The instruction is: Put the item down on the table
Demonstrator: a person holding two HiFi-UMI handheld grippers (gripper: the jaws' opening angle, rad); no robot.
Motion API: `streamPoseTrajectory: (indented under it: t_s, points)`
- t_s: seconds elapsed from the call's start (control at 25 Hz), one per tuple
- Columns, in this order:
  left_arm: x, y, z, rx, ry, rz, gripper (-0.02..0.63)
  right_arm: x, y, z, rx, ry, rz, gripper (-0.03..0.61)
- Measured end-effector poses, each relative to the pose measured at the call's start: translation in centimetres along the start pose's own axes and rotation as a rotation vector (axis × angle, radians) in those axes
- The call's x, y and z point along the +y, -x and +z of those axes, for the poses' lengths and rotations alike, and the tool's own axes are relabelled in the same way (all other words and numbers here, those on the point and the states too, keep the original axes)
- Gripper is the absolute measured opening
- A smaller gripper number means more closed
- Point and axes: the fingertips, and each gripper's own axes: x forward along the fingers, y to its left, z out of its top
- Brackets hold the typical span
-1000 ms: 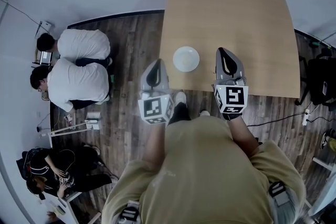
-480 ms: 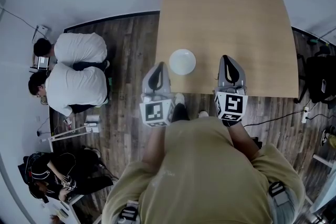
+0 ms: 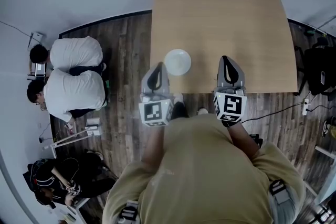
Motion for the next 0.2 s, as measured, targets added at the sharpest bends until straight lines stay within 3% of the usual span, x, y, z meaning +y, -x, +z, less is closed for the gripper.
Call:
streamPoseTrajectory:
  t_s: [0.2]
  points:
    - [-0.05, -0.63, -0.29, 0.008, 0.017, -0.003, 0.002, -0.37, -0.58, 0.00, 0.005, 0.004, 0.000, 0.006]
